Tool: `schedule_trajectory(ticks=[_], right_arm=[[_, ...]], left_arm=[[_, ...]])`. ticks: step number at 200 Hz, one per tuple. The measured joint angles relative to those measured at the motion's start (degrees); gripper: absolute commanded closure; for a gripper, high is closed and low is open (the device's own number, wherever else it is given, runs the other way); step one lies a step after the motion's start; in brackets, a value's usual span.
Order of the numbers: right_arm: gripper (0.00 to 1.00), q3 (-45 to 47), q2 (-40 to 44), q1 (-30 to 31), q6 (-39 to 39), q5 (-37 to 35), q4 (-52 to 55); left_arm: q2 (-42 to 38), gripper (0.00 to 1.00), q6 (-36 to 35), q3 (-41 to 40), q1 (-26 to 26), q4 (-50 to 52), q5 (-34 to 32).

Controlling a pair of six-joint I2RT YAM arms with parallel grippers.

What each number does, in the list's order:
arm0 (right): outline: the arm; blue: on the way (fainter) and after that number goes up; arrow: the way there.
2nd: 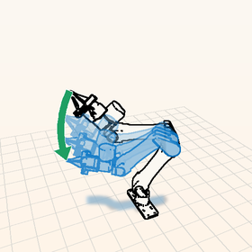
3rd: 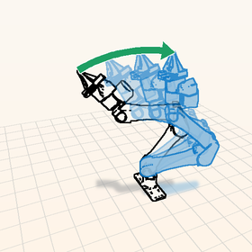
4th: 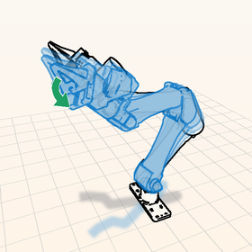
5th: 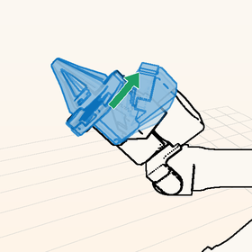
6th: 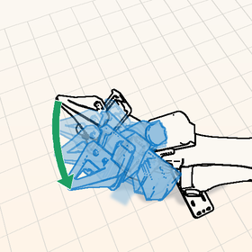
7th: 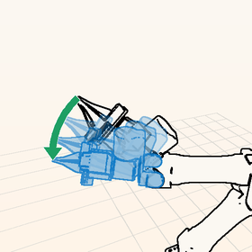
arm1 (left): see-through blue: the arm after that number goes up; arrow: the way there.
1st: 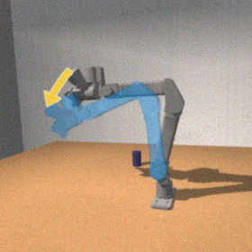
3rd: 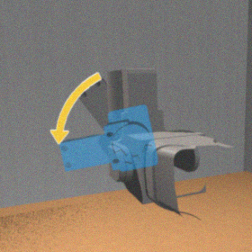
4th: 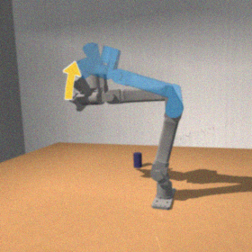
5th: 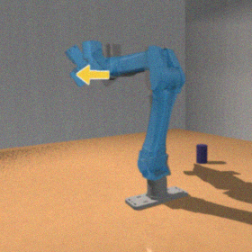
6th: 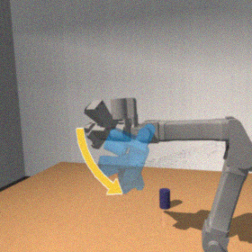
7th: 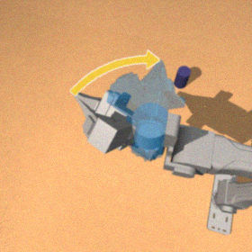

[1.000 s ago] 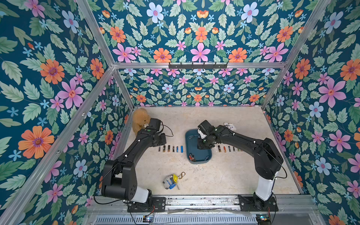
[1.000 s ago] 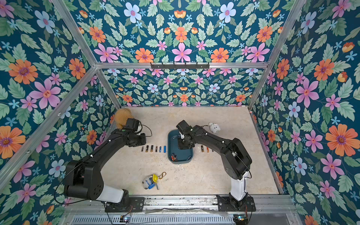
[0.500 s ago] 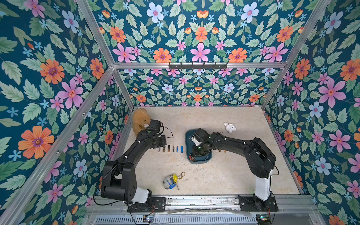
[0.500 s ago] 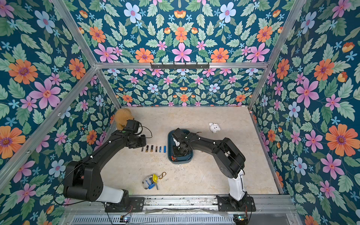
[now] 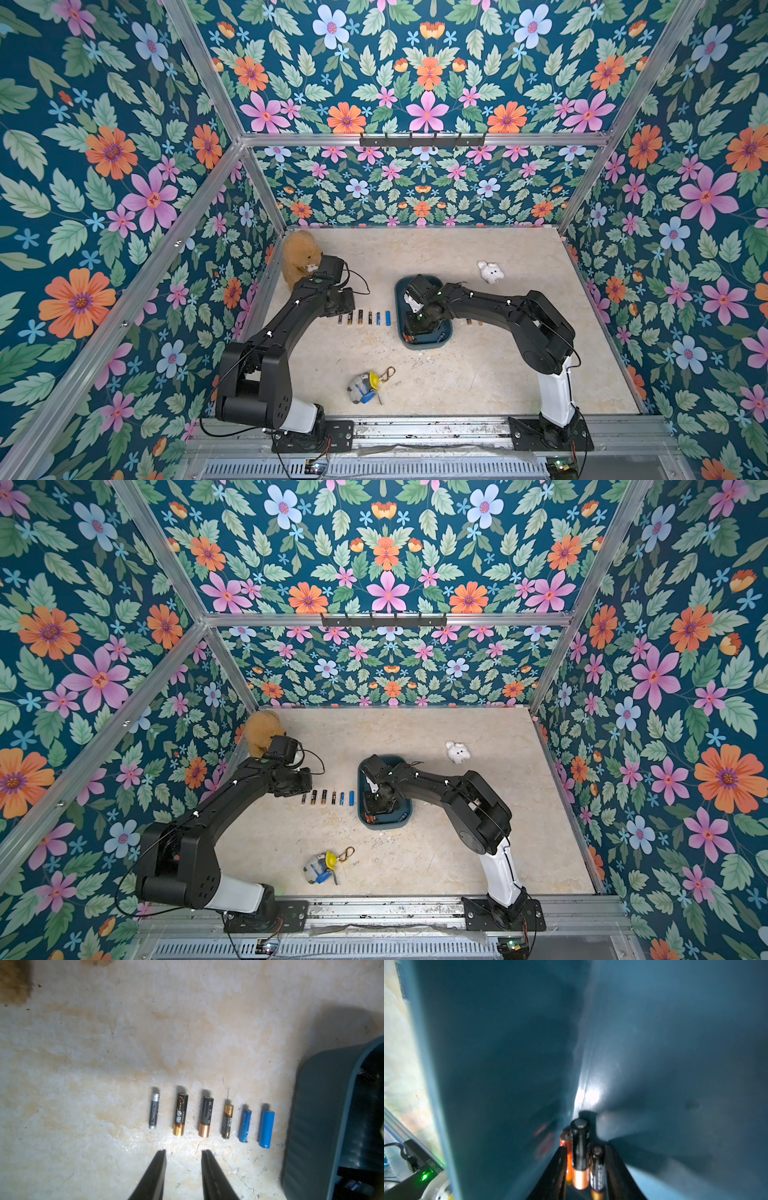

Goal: Take the batteries out of the storage box
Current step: Pick up the battery from the storage box.

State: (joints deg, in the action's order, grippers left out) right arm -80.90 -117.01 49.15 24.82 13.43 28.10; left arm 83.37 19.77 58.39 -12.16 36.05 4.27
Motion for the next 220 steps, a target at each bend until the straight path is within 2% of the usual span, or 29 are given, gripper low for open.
schedule_trajectory(ticks=[80, 181, 220], right_arm=[[0.65, -2.1, -1.1, 0.1, -2.0, -7.2, 2.4], [0.82, -3.2, -1.8, 0.0, -2.7, -9.4, 4.3], [0.83, -4.4, -1.8, -1.4, -3.0, -9.4, 6.0]], left_arm=[[0.2, 0.65, -0.2, -0.8, -0.1, -0.1, 0.0], [1.1, 0.65, -0.2, 0.3, -0.9, -0.4, 0.1], [0.8, 0.65, -0.2, 0.0, -1.0, -0.5, 0.1]])
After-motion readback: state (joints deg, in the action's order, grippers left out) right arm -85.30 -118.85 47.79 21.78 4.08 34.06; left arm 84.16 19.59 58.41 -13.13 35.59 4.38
